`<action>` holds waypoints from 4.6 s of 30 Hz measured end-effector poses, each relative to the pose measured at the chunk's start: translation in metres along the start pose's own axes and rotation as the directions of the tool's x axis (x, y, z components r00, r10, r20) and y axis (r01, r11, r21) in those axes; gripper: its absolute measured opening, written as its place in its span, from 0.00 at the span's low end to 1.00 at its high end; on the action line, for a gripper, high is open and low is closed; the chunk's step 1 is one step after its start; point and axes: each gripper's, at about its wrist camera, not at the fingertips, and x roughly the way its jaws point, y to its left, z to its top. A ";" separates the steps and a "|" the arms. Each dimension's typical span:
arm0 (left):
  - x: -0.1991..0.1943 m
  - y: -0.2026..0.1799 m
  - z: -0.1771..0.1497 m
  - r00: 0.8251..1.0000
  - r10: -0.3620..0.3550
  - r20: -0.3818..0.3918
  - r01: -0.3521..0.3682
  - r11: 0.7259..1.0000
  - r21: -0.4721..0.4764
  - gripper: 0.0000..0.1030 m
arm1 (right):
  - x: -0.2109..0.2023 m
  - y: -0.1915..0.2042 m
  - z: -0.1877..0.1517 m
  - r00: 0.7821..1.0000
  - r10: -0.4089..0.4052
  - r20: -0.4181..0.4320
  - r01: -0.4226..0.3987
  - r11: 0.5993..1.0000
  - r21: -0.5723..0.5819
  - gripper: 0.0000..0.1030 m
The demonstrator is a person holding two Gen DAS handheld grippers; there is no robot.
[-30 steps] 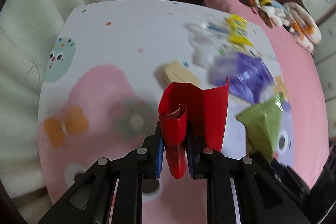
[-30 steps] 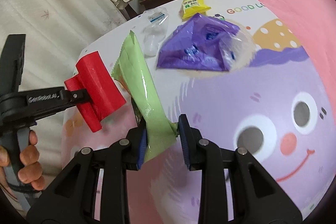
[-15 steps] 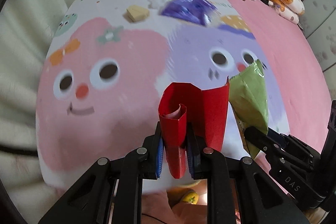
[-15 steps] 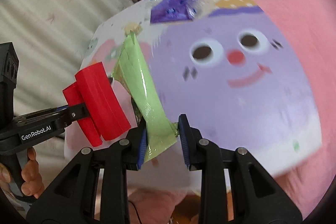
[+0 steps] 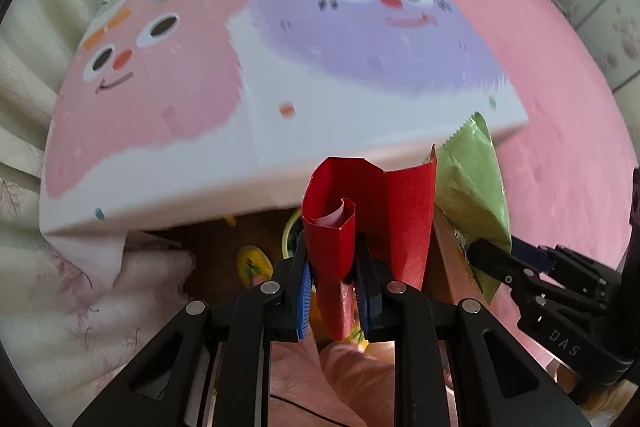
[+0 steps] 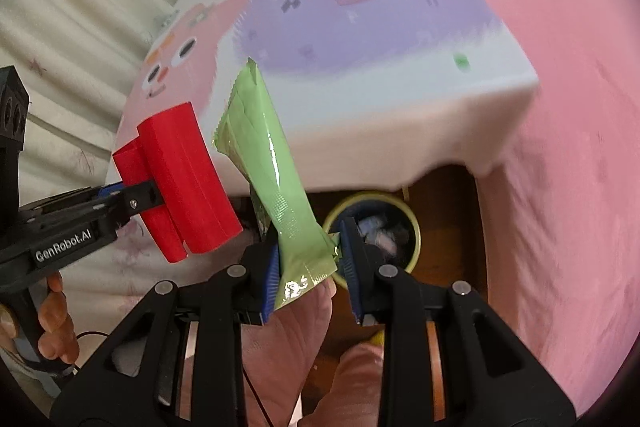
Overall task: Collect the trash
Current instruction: 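Carry the red box and green packet down over the bin, then open both tools to drop the box and packet into the bin, then raise both tools back toward the table, then grasp the beige folded paper with the left tool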
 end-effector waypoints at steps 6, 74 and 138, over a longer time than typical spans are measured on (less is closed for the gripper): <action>0.043 -0.019 -0.037 0.995 0.053 -0.083 -0.044 0.993 0.106 0.18 | 0.026 -0.023 -0.043 0.997 -0.010 -0.074 0.015 0.998 0.067 0.24; -0.054 -0.003 -0.034 0.989 0.052 0.140 -0.063 0.995 0.076 0.75 | -0.016 0.001 -0.061 0.989 -0.046 0.137 0.026 0.989 0.143 0.55; 0.102 0.231 0.470 0.999 0.013 0.047 -0.023 0.978 0.207 0.87 | 0.131 0.124 0.358 0.920 -0.282 0.272 0.207 0.940 0.273 0.64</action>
